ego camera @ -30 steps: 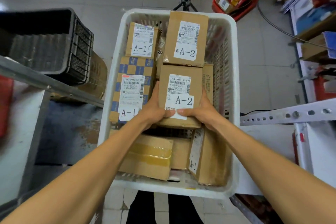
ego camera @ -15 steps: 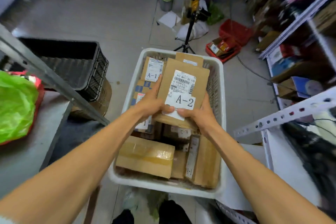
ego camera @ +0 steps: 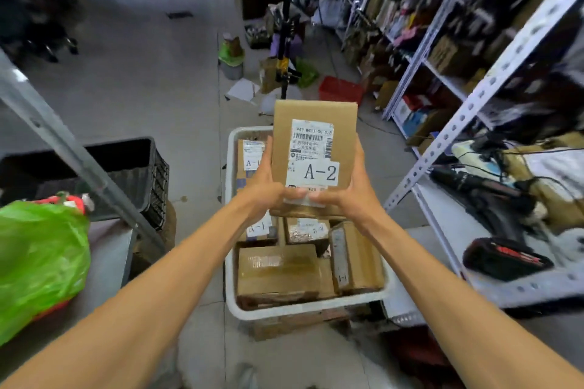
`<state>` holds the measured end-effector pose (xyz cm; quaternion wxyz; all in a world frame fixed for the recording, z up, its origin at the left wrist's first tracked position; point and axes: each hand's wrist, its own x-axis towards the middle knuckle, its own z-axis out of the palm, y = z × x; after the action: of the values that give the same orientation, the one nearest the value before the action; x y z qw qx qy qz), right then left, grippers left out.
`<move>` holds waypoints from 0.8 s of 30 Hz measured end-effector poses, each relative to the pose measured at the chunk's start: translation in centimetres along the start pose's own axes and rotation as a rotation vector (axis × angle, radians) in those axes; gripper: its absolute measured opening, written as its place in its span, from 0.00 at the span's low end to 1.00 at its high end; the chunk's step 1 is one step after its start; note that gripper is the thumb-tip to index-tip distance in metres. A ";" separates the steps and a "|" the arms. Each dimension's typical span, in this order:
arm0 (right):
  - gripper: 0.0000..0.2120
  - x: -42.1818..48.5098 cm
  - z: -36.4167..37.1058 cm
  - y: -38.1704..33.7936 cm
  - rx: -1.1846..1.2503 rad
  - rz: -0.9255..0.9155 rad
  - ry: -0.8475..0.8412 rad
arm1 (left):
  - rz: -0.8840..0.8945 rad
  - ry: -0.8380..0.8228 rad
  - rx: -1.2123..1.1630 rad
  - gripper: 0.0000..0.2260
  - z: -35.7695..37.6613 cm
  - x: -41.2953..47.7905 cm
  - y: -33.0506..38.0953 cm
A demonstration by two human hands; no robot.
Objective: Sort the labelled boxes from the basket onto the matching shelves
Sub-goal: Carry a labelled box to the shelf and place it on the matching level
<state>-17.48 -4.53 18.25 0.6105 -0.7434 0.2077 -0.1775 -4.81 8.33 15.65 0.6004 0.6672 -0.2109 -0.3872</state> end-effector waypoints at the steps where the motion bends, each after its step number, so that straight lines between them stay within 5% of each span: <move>1: 0.59 -1.1 -0.3 -0.3 -0.009 0.002 -0.007 | 0.006 -0.002 -0.004 0.54 0.5 -1.1 -0.1; 17: 0.62 -23.7 -7.0 -1.0 0.037 0.005 0.145 | 0.181 -0.227 0.065 0.52 13.7 -19.6 0.8; 24: 0.56 -35.9 -10.9 0.0 0.003 0.009 0.402 | 0.214 -0.430 0.136 0.50 22.3 -25.5 -0.8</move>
<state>-53.67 5.19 19.95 0.5587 -0.6912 0.3284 -0.3199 -37.70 13.26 22.04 0.5331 0.5822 -0.4288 -0.4393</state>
